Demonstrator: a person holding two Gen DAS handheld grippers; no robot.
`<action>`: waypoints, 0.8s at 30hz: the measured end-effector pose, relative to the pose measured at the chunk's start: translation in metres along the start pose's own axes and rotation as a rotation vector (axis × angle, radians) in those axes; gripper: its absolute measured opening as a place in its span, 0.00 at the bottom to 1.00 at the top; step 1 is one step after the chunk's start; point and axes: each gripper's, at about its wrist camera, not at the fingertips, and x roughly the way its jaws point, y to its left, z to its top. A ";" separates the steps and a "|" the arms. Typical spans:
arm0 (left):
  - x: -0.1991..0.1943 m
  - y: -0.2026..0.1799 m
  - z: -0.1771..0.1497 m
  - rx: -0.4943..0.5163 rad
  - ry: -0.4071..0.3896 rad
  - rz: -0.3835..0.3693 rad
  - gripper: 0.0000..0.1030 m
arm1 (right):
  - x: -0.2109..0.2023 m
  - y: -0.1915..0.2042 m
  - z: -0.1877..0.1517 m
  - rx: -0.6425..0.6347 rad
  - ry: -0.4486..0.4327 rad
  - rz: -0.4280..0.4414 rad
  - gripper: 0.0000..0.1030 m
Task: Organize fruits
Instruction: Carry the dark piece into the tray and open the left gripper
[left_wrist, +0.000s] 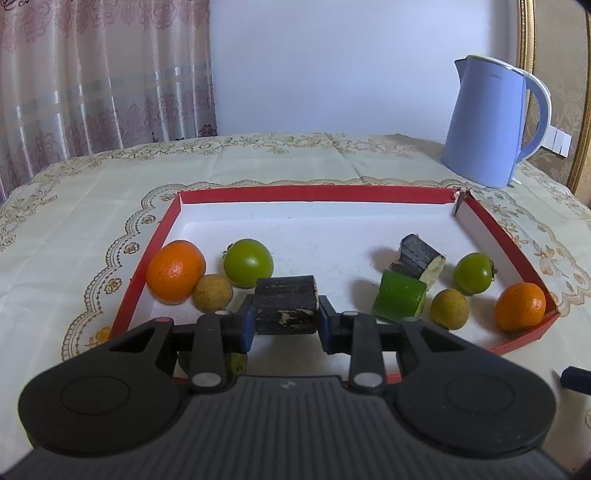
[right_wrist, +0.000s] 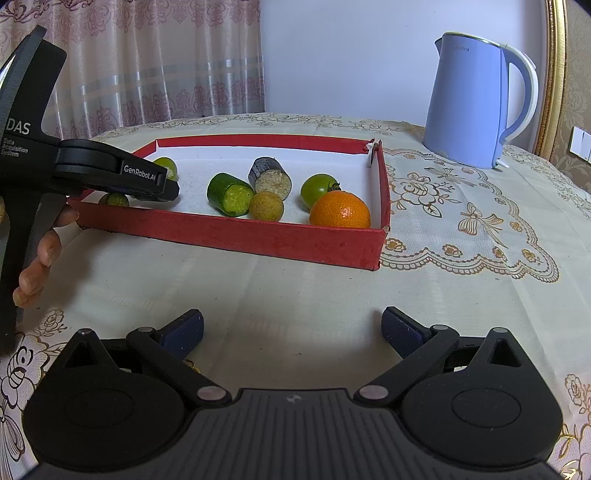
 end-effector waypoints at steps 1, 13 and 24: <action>0.001 0.000 0.000 0.000 -0.002 0.006 0.29 | 0.000 0.000 0.000 0.000 0.000 0.000 1.00; 0.008 -0.003 0.004 0.020 -0.010 0.032 0.33 | 0.000 0.000 0.000 0.000 0.000 -0.001 1.00; 0.004 -0.007 0.001 0.041 -0.042 0.037 0.79 | 0.000 0.000 0.000 0.001 0.000 0.000 1.00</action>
